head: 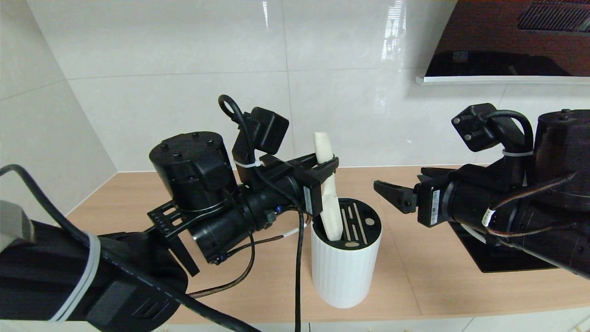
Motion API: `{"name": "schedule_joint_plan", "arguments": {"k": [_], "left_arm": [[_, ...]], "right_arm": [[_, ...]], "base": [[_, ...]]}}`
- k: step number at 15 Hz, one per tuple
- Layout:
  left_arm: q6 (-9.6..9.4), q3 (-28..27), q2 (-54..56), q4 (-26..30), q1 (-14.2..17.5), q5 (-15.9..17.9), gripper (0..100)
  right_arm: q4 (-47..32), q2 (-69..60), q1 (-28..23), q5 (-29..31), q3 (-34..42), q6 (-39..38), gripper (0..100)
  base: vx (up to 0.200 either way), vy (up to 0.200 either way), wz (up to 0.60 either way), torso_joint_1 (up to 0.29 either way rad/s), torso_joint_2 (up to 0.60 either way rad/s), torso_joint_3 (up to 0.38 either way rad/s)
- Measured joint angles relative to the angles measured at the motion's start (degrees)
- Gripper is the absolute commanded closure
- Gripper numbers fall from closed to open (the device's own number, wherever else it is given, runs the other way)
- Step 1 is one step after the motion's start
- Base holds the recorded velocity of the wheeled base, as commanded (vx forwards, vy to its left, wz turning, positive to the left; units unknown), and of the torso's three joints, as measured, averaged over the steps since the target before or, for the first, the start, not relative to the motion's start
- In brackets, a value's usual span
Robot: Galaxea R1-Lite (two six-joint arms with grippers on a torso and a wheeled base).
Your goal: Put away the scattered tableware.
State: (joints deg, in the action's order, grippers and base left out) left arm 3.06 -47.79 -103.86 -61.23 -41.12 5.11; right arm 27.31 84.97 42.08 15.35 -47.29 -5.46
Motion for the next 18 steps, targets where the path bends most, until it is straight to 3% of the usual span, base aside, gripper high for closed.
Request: {"name": "schedule_joint_plan", "arguments": {"k": [5, 17, 18], "left_arm": [[0.02, -1.29, -4.18, -0.49, -1.55, -1.48, 100], [0.24, -2.13, -11.98, -3.19, -1.57, -1.89, 100], [0.24, -2.18, -12.31, -3.17, -1.60, -1.89, 0]], "right_arm": [[0.01, 0.00, -0.05, 0.11, -0.01, 0.00, 0], [0.01, 0.11, -0.09, 0.20, 0.02, 0.00, 0], [0.00, 0.11, -0.09, 0.22, 0.02, 0.00, 0]], "base": [[0.000, 0.000, 0.00, 0.000, 0.00, 0.000], [0.000, 0.000, 0.00, 0.000, 0.00, 0.000], [0.000, 0.000, 0.00, 0.000, 0.00, 0.000]]}}
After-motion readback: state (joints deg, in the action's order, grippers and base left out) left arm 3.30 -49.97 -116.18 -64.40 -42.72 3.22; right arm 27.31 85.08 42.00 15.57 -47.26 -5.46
